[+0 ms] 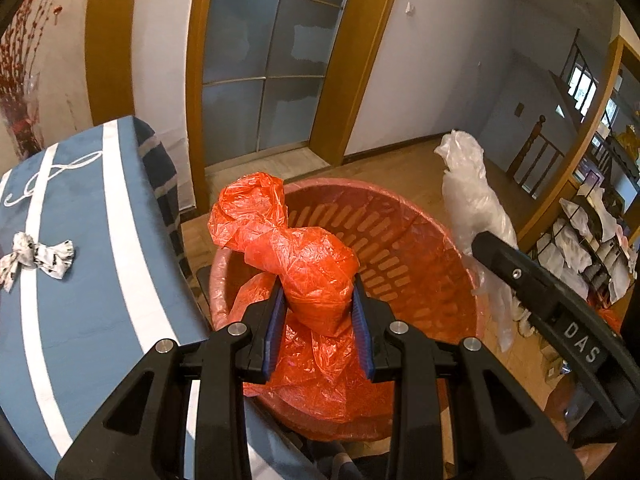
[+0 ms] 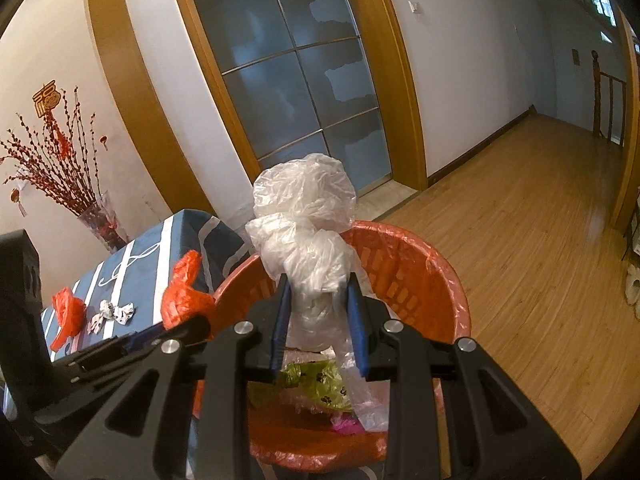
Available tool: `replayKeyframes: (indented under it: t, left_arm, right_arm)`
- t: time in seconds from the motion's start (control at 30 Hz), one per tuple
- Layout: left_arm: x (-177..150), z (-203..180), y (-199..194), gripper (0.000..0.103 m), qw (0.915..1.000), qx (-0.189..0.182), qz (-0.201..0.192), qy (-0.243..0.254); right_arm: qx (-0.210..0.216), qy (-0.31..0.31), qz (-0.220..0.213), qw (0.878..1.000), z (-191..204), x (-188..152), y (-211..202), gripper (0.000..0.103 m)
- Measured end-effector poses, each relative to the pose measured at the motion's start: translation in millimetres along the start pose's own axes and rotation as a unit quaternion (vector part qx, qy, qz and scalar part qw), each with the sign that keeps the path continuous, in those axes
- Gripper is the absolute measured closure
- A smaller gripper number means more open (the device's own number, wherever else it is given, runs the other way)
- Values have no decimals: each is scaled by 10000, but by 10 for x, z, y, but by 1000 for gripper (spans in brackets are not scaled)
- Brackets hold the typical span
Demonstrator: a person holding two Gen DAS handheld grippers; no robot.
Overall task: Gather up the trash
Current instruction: 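Carry both bags over the wastebasket and open both tools to drop them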
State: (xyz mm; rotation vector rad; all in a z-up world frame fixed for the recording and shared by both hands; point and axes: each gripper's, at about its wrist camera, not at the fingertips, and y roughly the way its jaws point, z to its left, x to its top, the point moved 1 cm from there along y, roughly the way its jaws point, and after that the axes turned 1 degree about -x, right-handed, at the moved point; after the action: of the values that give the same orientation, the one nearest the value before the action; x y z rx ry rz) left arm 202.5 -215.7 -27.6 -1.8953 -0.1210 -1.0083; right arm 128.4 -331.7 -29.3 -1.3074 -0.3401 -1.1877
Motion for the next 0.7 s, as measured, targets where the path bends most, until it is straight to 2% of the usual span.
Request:
replayKeyframes:
  t: [0.2, 0.47, 0.57, 0.7]
  left_arm:
    - [1, 43, 97, 71, 9999, 13, 124, -30]
    - [-34, 119, 133, 43, 9994, 255, 198, -107]
    - [-51, 196, 80, 28, 9989, 434, 158, -127]
    - [-103, 380, -35, 24, 9972, 725, 118, -173]
  right_arm:
    - [33, 97, 30, 9999, -32, 8, 74, 70]
    - [-46, 119, -58, 9999, -65, 28, 84, 45]
    - [-97, 116, -94, 9998, -84, 16, 44, 38]
    - [-155, 26, -157, 9998, -70, -8, -29, 29]
